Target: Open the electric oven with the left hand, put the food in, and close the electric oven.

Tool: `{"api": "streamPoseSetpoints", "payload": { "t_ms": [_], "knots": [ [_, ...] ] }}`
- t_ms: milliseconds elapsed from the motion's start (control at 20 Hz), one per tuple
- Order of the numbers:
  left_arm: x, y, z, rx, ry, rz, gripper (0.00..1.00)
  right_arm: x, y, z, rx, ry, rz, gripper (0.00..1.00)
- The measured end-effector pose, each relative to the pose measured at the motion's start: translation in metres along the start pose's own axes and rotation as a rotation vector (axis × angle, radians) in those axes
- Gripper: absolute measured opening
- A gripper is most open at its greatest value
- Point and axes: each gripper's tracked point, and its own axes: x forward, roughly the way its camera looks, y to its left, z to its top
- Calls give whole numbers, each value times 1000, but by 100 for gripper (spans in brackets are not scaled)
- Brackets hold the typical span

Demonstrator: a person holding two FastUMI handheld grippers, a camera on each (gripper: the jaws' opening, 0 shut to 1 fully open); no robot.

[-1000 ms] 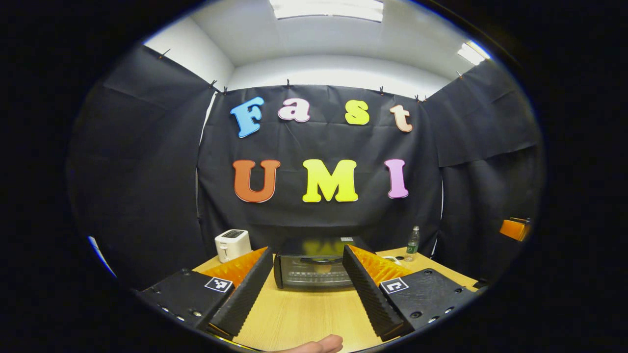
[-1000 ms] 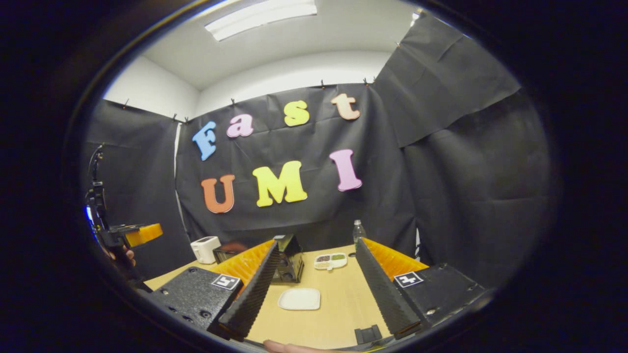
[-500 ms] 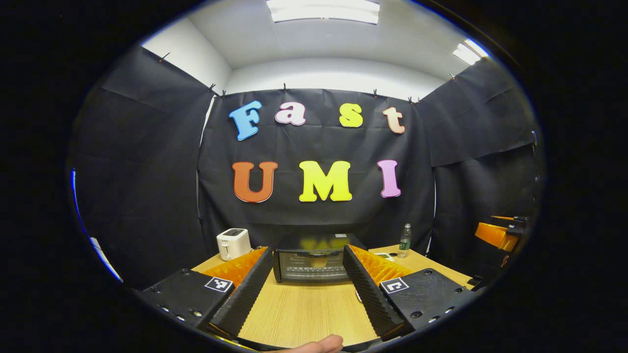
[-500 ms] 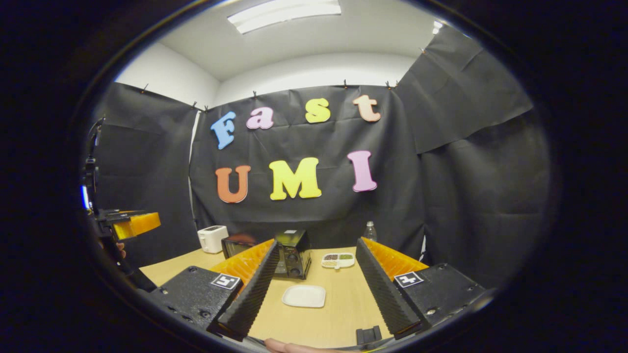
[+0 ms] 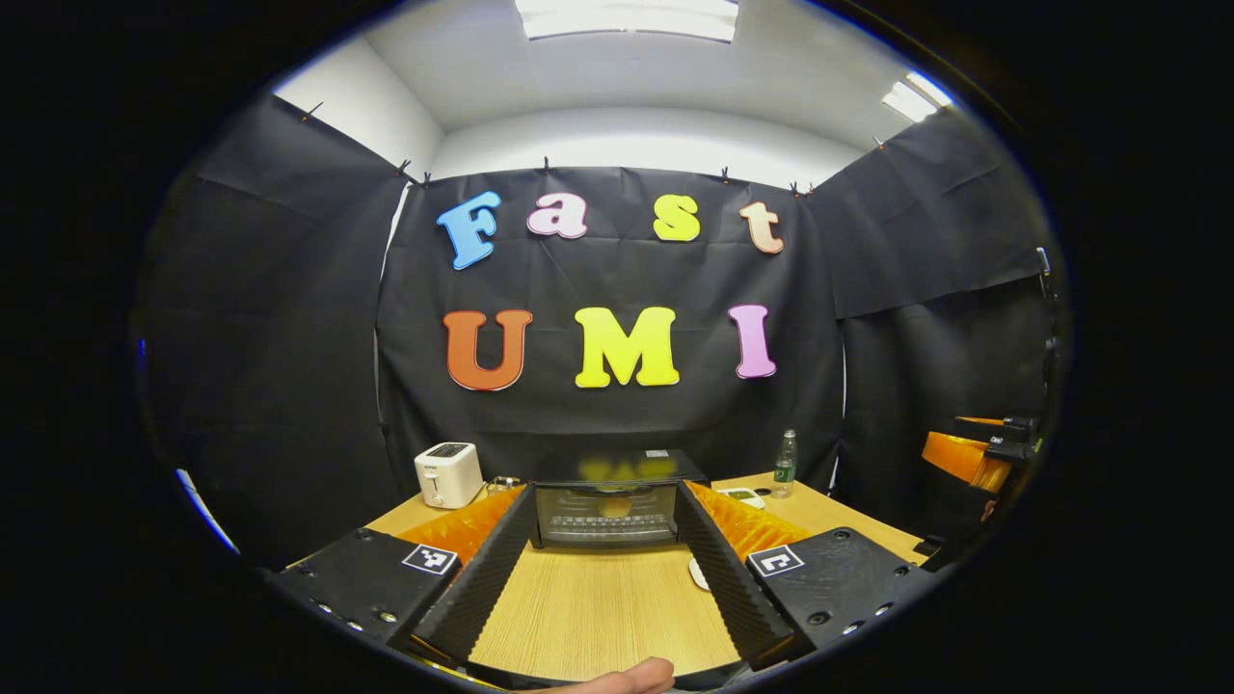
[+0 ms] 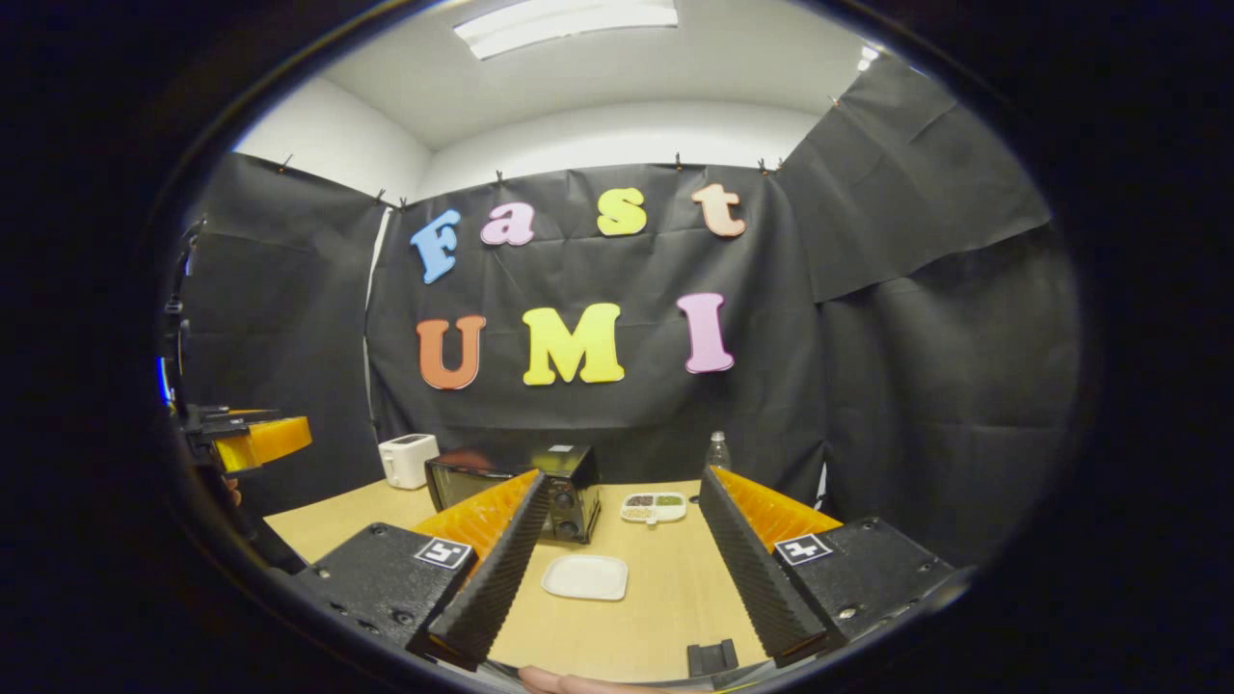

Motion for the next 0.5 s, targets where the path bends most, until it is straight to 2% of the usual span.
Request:
{"api": "streamPoseSetpoints", "payload": {
  "t_ms": [500],
  "knots": [
    [-13, 1, -3, -30, -1, 17, 94, -2, 4, -1, -2, -2, 15, 95]
  ]
}}
